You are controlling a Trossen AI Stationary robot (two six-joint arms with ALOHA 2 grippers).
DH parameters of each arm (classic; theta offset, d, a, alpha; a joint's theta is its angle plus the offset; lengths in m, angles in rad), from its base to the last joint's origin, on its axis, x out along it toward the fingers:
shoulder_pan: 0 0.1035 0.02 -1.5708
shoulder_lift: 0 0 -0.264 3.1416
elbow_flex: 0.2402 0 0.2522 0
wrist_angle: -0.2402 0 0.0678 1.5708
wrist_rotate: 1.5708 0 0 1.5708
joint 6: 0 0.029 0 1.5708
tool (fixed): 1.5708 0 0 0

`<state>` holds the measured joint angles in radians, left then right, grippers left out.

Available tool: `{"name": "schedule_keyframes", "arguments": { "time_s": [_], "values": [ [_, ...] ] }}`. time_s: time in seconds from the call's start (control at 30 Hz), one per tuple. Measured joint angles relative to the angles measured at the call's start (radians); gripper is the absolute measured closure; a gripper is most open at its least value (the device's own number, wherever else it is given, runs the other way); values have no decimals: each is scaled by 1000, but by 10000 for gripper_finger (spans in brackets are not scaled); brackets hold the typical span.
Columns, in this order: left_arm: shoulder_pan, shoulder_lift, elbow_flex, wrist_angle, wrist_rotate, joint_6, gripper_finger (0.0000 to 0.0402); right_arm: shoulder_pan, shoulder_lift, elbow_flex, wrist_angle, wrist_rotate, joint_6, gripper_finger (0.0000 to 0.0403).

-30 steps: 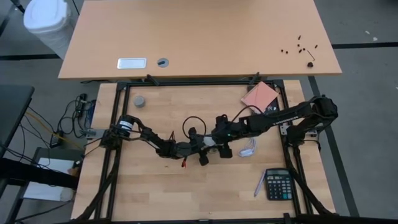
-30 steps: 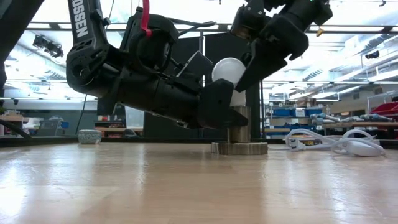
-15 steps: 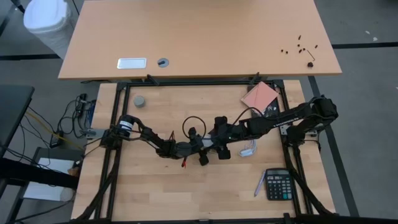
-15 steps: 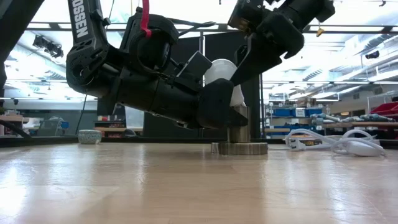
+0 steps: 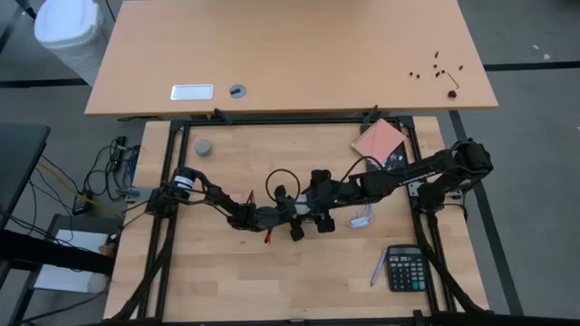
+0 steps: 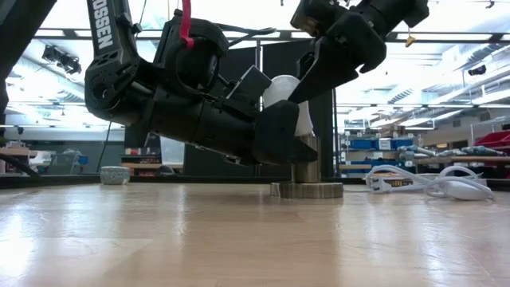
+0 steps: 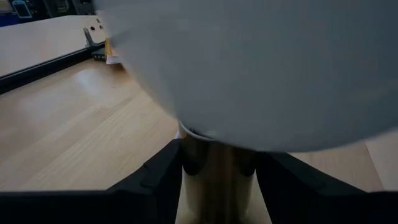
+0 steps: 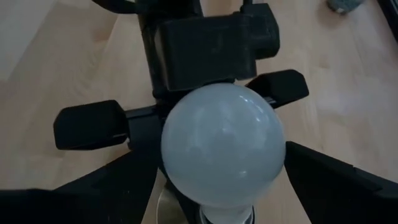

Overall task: Screw lightbulb
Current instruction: Insert the white lightbulb into the golden lamp

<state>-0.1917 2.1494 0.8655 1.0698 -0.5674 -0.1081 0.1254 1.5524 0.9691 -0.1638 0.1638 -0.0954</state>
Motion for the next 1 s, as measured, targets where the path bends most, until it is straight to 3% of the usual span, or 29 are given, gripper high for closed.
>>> {"name": "schedule_keyframes", "arguments": {
  "time_s": [0.63, 1.0],
  "values": [
    [0, 0, -2, 2, 4, 0, 217, 10, 81, -1, 98, 31, -92, 59],
    [0, 0, -1, 1, 5, -2, 217, 4, 82, -1, 103, 54, -99, 135]
  ]
}}
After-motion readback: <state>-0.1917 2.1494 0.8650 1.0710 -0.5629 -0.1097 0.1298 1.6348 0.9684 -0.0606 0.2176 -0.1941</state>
